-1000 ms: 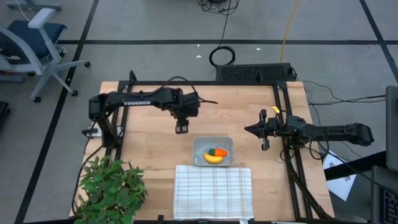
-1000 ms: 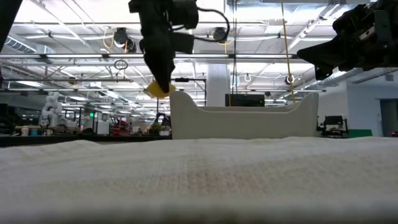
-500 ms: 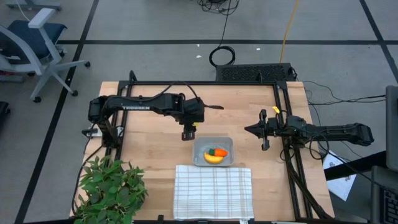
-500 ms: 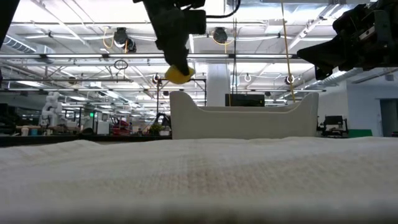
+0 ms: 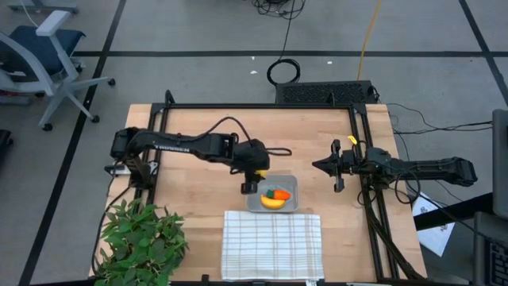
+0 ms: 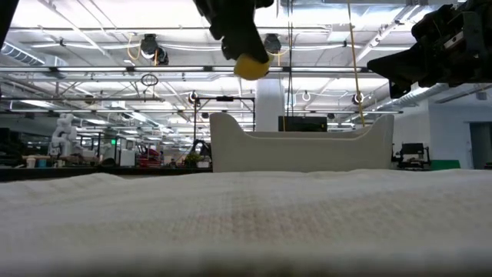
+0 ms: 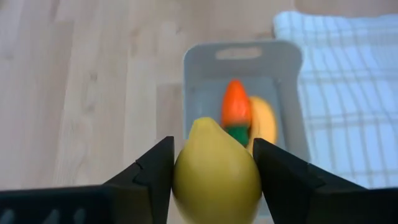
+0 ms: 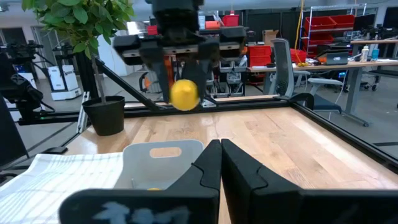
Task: Pick and placing Produce into tupperware
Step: Put the lemon into the gray bin
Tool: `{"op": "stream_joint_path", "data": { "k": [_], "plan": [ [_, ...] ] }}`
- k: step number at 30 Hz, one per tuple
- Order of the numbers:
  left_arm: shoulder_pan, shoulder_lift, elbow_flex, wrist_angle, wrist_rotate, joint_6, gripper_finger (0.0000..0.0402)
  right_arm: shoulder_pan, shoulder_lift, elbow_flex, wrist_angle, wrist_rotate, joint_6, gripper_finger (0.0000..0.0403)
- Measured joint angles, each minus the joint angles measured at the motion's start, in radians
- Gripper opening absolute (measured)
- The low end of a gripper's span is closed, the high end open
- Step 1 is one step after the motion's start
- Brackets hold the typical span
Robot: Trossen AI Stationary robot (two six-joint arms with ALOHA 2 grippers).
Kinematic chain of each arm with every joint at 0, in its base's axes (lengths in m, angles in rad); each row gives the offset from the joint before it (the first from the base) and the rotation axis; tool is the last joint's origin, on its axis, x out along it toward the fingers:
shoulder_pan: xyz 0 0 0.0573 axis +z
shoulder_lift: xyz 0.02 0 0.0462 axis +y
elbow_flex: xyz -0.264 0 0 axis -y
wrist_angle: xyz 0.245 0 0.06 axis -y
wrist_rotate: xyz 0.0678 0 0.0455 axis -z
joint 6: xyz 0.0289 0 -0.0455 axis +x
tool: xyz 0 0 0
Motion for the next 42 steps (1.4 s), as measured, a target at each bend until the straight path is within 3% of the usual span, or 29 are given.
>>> {"op": "stream_joint_path", "data": {
  "k": [4,11,24,33,37,42],
  "plan": [
    [-0.023,0.016,0.0,0.066,-0.022,-0.02,0.0191,0.0,0.0,0.0,0.0,0.0,0.0,0.0],
    [-0.054,0.129,0.0,0.081,-0.153,-0.036,0.0188,0.0,0.0,0.0,0.0,0.0,0.0,0.0],
    [-0.124,0.206,0.058,0.066,-0.219,-0.035,0.0183,0.0,0.0,0.0,-0.008,0.0,0.001,0.0],
    [-0.189,0.213,0.058,0.049,-0.417,-0.145,0.0185,0.0,0.0,0.0,-0.009,-0.001,0.001,0.0],
    [-0.206,0.212,0.058,0.049,-0.403,-0.186,0.0179,0.0,0.0,0.0,-0.008,-0.001,0.001,0.0],
    [-0.203,0.212,0.058,0.046,-0.291,-0.215,0.0188,0.0,0.0,0.0,-0.008,-0.001,0.001,0.0]
  ]
}}
